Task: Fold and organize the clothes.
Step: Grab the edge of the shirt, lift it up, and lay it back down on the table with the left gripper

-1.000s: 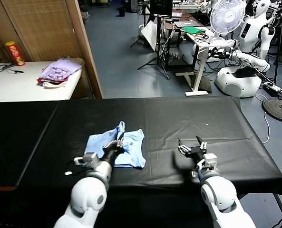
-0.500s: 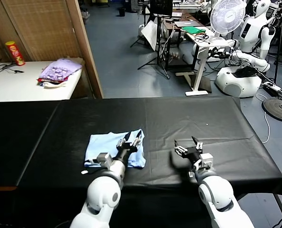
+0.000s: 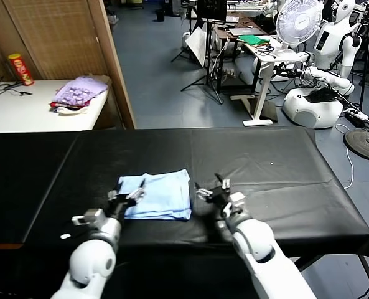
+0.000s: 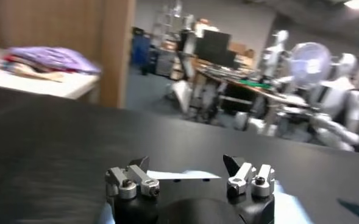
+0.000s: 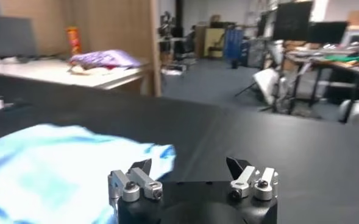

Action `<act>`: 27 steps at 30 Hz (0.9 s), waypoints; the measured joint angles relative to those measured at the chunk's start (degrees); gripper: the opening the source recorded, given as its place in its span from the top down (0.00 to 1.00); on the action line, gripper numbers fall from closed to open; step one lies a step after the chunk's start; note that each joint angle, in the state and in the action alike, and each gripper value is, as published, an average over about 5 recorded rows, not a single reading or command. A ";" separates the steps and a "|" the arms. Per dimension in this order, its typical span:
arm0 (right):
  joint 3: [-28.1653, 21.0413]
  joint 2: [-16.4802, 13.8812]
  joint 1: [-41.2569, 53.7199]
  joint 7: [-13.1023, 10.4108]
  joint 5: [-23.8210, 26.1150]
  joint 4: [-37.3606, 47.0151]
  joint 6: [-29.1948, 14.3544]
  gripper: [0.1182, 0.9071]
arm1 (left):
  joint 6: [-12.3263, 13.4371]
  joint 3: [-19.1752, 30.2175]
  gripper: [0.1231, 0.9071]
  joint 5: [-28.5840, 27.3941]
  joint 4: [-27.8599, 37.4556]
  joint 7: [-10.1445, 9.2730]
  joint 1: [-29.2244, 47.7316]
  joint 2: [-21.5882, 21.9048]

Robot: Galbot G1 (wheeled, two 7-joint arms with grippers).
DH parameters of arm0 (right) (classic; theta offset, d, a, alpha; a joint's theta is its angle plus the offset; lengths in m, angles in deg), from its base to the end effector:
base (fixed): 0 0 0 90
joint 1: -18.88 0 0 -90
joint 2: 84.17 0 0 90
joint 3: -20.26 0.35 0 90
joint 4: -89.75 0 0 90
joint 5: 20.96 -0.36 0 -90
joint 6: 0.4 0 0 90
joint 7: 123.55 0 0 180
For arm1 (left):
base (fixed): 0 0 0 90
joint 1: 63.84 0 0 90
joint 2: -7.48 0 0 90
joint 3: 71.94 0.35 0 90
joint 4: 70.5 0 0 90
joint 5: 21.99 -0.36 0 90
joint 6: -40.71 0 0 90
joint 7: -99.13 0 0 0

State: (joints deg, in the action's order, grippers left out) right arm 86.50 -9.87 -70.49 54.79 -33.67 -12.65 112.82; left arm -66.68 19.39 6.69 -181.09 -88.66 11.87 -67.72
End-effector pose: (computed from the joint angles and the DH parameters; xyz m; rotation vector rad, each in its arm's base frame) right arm 0.3251 0.0626 -0.2973 0.5923 -2.7975 0.1488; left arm 0.2727 0.0495 -0.2944 -0.0382 -2.8852 0.3246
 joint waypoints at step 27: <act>3.74 0.98 -4.96 -3.33 -3.33 -7.31 -4.28 0.14 | -3.80 -6.78 0.40 27.16 5.83 0.89 0.02 -0.35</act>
State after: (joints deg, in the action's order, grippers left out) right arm 90.24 -8.89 -75.45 51.46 -37.00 -19.97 108.54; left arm -70.48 12.61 33.85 -175.26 -87.76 11.89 -68.08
